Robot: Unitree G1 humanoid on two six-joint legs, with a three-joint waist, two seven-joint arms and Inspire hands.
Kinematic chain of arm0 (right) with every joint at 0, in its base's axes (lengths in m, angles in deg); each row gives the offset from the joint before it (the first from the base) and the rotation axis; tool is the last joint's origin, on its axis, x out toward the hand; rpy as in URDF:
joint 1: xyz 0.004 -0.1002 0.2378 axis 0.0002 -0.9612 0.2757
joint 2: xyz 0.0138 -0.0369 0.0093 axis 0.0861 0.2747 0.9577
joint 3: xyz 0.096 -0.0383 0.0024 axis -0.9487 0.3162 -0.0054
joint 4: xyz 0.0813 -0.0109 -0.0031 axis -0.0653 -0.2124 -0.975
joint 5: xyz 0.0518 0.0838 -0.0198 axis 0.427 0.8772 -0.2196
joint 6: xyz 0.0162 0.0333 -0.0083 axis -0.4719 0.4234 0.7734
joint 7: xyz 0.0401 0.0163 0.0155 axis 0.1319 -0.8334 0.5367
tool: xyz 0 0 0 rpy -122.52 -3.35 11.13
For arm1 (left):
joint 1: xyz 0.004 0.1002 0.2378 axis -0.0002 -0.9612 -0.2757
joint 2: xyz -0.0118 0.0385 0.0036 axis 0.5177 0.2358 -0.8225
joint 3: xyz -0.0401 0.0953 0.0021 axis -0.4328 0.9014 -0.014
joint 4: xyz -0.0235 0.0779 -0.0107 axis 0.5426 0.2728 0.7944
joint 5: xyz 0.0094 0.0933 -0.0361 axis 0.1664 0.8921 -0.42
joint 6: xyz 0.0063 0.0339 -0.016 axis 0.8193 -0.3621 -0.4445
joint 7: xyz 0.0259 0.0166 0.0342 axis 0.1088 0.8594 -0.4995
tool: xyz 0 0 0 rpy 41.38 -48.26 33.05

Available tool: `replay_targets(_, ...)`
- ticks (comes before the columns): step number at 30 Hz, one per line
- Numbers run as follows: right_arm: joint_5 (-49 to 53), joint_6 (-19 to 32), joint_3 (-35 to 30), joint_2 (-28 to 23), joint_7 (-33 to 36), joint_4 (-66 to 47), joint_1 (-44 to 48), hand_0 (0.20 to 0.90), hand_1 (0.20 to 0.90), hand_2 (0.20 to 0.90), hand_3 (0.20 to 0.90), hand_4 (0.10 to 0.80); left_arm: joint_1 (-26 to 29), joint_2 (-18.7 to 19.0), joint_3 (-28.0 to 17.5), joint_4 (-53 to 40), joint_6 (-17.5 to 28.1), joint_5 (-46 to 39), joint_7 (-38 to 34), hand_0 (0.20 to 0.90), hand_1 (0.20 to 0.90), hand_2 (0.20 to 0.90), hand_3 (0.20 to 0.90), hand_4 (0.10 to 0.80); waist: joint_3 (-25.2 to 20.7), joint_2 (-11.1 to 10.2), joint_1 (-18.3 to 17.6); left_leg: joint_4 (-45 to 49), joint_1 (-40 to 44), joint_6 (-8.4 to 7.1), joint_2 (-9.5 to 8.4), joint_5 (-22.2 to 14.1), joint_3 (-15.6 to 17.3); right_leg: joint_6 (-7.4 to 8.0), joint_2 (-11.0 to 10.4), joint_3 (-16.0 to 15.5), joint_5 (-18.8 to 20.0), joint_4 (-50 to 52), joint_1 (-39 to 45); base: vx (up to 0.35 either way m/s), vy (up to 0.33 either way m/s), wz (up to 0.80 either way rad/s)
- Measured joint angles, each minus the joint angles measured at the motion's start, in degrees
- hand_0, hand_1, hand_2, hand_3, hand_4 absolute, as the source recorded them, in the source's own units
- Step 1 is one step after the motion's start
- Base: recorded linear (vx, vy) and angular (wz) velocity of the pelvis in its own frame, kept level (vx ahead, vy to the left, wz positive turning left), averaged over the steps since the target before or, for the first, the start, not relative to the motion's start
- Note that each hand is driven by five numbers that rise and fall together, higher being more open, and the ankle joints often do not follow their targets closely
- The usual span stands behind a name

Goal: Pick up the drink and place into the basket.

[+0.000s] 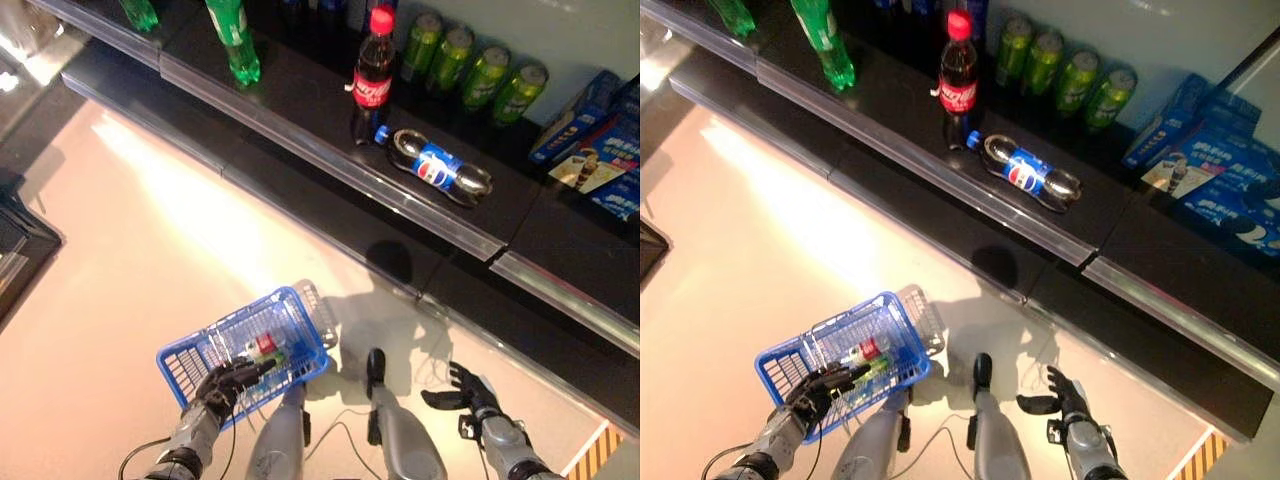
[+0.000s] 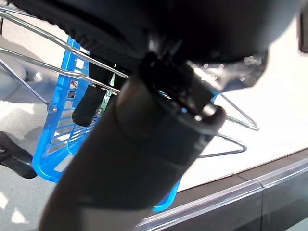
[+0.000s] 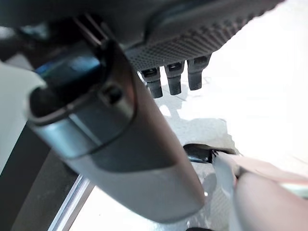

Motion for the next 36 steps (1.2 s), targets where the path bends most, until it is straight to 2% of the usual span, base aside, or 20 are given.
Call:
replay_targets(5,-0.2,1.5,4.2,-0.3,3.6,-8.2,3.0,0.900,0.900,0.900,0.900,0.800,3.7,0.0,0.4,-1.1,0.0,-0.6,-0.6,0.300,0.300,0.300,0.200,0.100,2.7,-1.0,0.3,2.4,-1.7,-0.32,0.11,-0.4,-0.7,-0.08,0.3,-0.2,0.0,0.9,-0.6,-0.073,-0.101,0.08)
replay_targets(8,-0.8,2.5,5.3,-0.5,6.2,-15.1,4.1,0.900,0.900,0.900,0.900,0.800,4.0,-0.1,0.4,-2.1,0.1,-1.1,-0.8,0.300,0.300,0.300,0.200,0.100,3.3,-1.9,0.6,4.6,-3.6,-0.86,0.20,-1.2,-0.9,-0.11,0.5,-0.3,-0.5,2.1,-2.0,-0.031,-0.057,0.00)
replay_targets(13,-7.6,1.1,6.6,-2.7,9.4,-28.6,2.6,0.900,0.900,0.900,0.900,0.800,3.9,0.1,0.3,-4.2,0.1,-1.1,-1.7,0.300,0.300,0.300,0.200,0.100,3.8,-2.6,0.8,7.1,-5.3,-1.03,0.30,-2.1,-2.1,-0.53,0.6,-1.1,-2.5,6.8,-4.2,0.007,-0.043,0.09)
replay_targets(18,-13.1,1.2,6.7,-4.7,10.2,-34.9,2.4,0.900,0.900,0.900,0.900,0.800,3.9,0.3,0.3,-5.2,0.3,-1.0,-2.2,0.300,0.300,0.300,0.200,0.100,4.3,-3.4,0.5,7.5,-5.6,-0.99,0.44,-2.2,-2.3,-0.52,0.6,-1.2,-2.9,7.7,-4.7,-0.002,-0.027,0.01)
replay_targets(24,-18.2,0.4,7.5,-9.6,10.5,-43.1,2.1,0.900,0.900,0.900,0.900,0.800,3.8,1.6,0.3,-5.4,0.2,-1.1,-2.5,0.300,0.300,0.300,0.200,0.100,4.8,-4.4,0.0,7.6,-6.2,-0.68,0.44,-2.0,-2.2,-0.45,0.6,-1.3,-3.0,7.4,-5.1,0.001,-0.043,0.01)
replay_targets(31,-20.6,0.3,7.8,-13.3,11.6,-49.9,1.6,0.900,0.900,0.900,0.900,0.800,3.4,2.0,0.2,-5.4,0.3,-1.6,-2.9,0.300,0.300,0.300,0.200,0.100,4.9,-4.7,0.4,7.5,-6.1,-0.52,0.33,-2.2,-2.3,-0.70,0.7,-1.4,-2.8,7.3,-4.9,0.001,-0.005,0.00)
replay_targets(36,-21.5,0.7,7.7,-14.1,13.5,-53.6,1.4,0.900,0.900,0.900,0.900,0.800,3.2,2.0,0.1,-5.4,0.3,-1.7,-3.0,0.300,0.300,0.300,0.200,0.100,5.0,-4.9,1.3,7.5,-5.3,-0.52,0.33,-2.2,-2.2,-0.38,0.7,-1.4,-3.0,7.2,-4.1,0.000,0.000,0.00)
